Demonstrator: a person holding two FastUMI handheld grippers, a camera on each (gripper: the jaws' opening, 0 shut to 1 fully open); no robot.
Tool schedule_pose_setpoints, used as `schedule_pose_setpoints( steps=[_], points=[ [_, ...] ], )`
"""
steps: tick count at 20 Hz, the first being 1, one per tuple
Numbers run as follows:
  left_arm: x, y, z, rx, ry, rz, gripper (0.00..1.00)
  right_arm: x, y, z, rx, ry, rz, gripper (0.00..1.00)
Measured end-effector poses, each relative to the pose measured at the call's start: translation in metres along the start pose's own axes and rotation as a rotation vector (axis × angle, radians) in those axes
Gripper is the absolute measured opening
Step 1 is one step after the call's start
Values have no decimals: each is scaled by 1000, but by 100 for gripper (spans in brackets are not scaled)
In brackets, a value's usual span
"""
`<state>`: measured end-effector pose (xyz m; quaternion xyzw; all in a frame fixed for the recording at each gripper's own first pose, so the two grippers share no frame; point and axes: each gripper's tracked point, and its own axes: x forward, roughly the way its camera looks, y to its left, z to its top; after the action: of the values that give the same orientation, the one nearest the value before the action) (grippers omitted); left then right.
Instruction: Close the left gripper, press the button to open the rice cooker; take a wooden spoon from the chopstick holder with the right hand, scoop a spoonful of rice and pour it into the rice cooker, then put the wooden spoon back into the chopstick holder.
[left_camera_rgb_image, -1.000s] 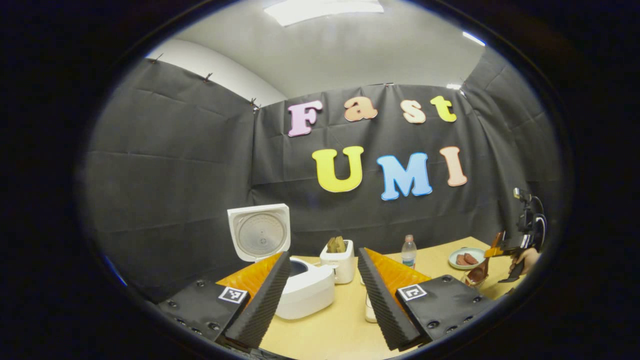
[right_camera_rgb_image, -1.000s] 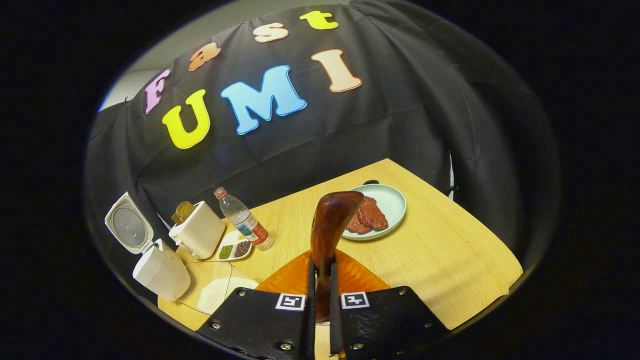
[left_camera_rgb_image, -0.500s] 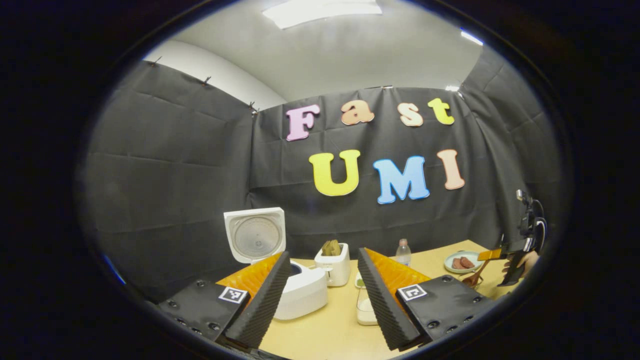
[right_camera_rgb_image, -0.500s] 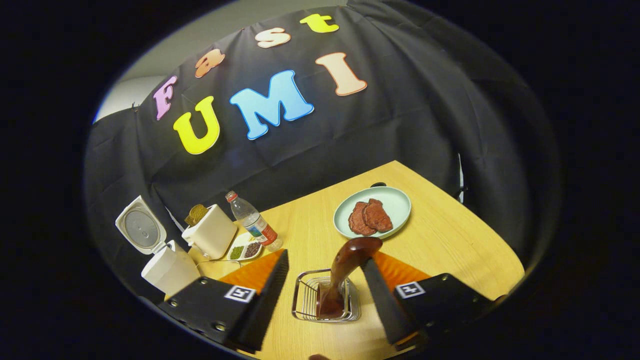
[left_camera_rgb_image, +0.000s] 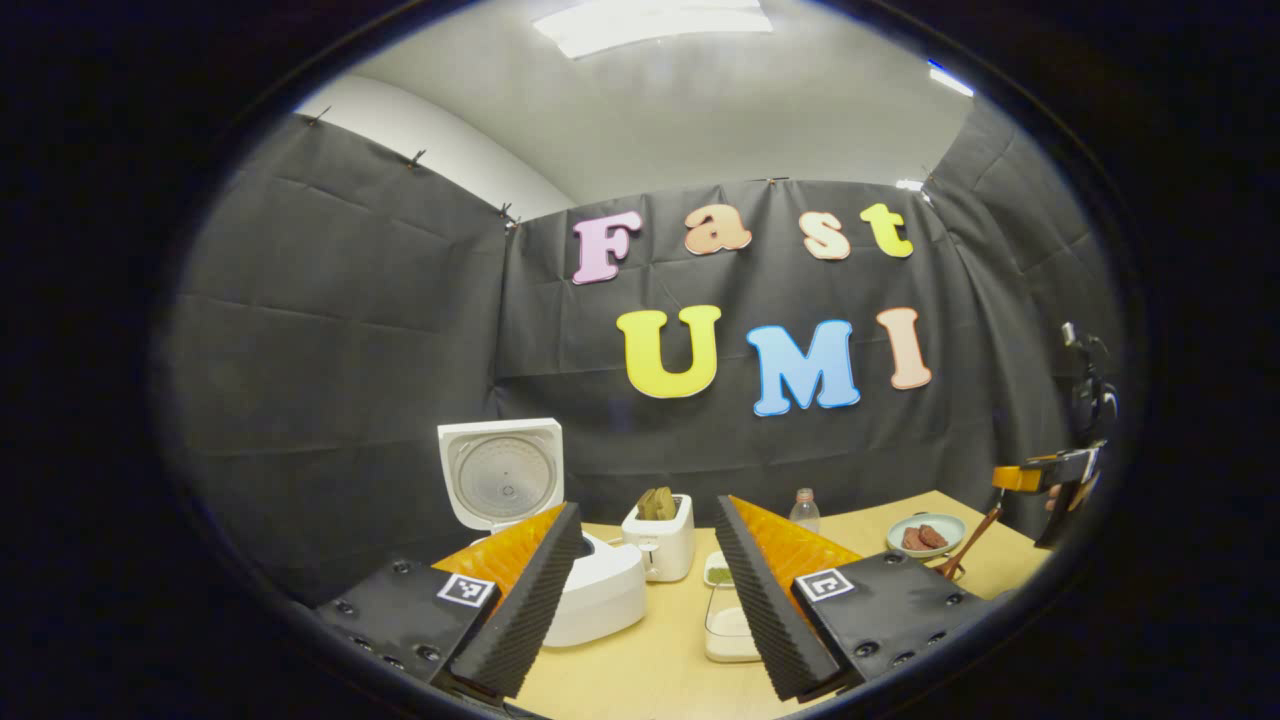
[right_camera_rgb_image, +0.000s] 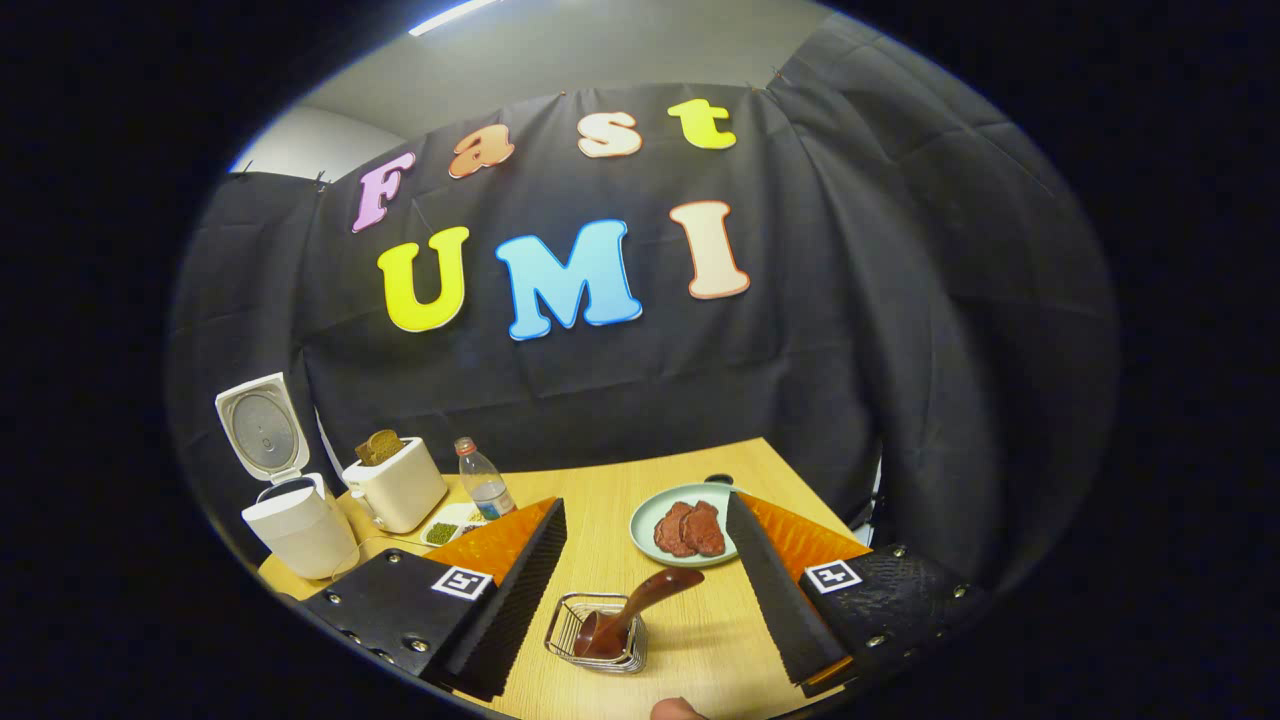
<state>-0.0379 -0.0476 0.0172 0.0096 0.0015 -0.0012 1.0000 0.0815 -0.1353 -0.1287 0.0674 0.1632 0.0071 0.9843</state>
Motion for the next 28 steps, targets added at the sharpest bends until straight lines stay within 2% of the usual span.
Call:
schedule_pose_setpoints(
  steps=[3,4,6,8,9,10,11,13,14,15,16,18,19,20,23,24,27,28],
  points=[
    [20,19,10,-18,-20,12,97,-16,13,28,-33,-57,-1,98],
    [28,30,12,-16,-22,23,90,-22,19,34,-38,-70,-1,98],
    [46,50,18,-7,-29,45,94,-31,30,44,-50,-92,-8,98],
    [65,74,22,-4,-30,72,90,-38,43,49,-53,-109,-16,98],
    [74,85,24,-7,-31,81,94,-42,49,51,-51,-117,-21,93],
    [84,96,26,-9,-33,93,94,-45,54,52,-52,-120,-25,98],
    [95,110,27,-10,-32,106,90,-47,59,51,-53,-120,-30,98],
    [117,136,31,-11,-41,127,94,-53,68,51,-61,-127,-51,98],
    [127,148,32,-6,-40,140,90,-55,72,50,-62,-131,-62,98],
    [139,163,34,2,-41,161,90,-58,77,49,-61,-129,-69,93],
    [152,178,35,11,-40,181,90,-60,81,46,-60,-127,-77,98],
    [176,205,39,32,-41,220,90,-63,86,41,-60,-122,-97,98],
    [188,216,44,41,-46,233,94,-65,88,39,-58,-121,-108,98],
    [199,225,46,51,-51,242,90,-66,90,38,-55,-119,-118,93],
    [237,251,55,71,-63,257,90,-69,96,30,-48,-118,-152,93],
    [248,256,57,68,-69,259,90,-70,98,28,-48,-118,-165,98],
    [284,272,58,59,-80,254,90,-75,101,19,-43,-116,-202,98],
    [296,277,58,60,-83,253,94,-77,101,18,-42,-117,-217,98]
  ],
)
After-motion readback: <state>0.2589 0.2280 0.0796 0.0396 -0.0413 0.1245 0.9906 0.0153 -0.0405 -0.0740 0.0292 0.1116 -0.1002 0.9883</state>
